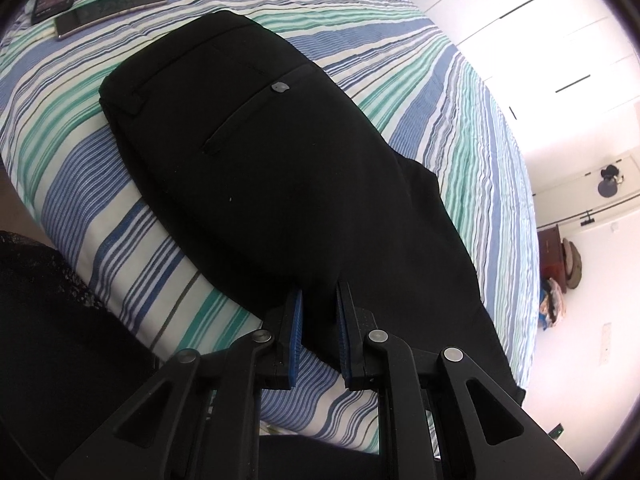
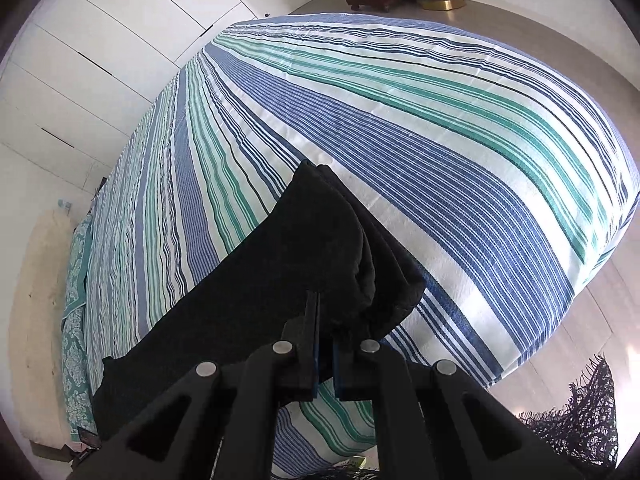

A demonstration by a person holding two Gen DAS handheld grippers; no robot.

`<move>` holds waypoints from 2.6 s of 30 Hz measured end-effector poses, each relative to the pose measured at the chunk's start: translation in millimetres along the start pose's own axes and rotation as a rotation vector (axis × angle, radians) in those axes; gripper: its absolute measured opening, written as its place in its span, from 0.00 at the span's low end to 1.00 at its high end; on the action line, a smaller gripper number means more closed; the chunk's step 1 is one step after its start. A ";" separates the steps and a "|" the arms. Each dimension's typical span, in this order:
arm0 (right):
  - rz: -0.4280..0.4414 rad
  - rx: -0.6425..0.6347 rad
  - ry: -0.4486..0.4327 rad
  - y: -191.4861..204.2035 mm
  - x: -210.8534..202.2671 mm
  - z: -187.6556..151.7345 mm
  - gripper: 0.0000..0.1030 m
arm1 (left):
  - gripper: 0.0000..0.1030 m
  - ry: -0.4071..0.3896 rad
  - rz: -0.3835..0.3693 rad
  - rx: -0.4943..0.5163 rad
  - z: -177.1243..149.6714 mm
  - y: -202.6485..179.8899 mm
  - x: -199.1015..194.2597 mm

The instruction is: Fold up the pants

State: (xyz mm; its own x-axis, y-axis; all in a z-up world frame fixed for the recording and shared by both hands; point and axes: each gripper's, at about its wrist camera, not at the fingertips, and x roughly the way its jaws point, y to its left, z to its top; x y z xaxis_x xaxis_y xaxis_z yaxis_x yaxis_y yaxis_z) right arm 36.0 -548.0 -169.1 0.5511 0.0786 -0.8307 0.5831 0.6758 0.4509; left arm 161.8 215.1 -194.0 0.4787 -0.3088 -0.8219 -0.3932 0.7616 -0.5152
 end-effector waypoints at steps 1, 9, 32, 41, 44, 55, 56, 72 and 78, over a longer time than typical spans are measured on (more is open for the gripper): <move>0.001 -0.034 -0.020 5.0 -2.3 1.7 0.05 | 0.13 -0.002 0.001 0.001 1.0 1.7 0.0; -0.096 -0.202 -0.035 22.9 -1.8 11.4 0.05 | 0.14 0.046 0.060 -0.015 -8.1 -0.3 20.2; -0.416 -0.168 -0.260 24.4 -68.2 -17.7 0.98 | 0.53 -0.104 0.345 0.121 -24.9 -34.5 -33.2; -0.186 -0.483 -0.119 131.0 -1.8 -80.7 0.98 | 0.67 -0.155 0.208 0.646 -34.9 -152.8 18.1; -0.153 -0.552 -0.033 151.9 32.8 -104.1 0.98 | 0.67 -0.105 0.354 0.722 -25.0 -152.1 71.2; -0.215 -0.607 -0.032 146.6 42.7 -118.5 0.98 | 0.72 -0.108 0.407 0.428 24.8 -93.5 60.5; -0.215 -0.603 -0.030 146.1 43.8 -117.9 0.98 | 0.72 -0.113 0.359 0.430 22.2 -98.8 55.5; -0.204 -0.548 -0.024 132.9 42.2 -108.7 0.98 | 0.73 0.079 0.223 0.440 96.8 -185.8 185.5; -0.228 -0.498 -0.080 123.0 31.0 -98.2 0.98 | 0.69 0.038 0.348 0.439 112.1 -193.1 198.3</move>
State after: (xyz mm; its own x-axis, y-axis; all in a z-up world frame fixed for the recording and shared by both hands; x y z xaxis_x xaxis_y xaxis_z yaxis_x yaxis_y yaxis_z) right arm 66.2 -390.5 -171.6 0.4990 -0.1535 -0.8529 0.3509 0.9357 0.0369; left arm 420.7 70.7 -230.3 0.3470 -0.0112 -0.9378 -0.1552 0.9854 -0.0692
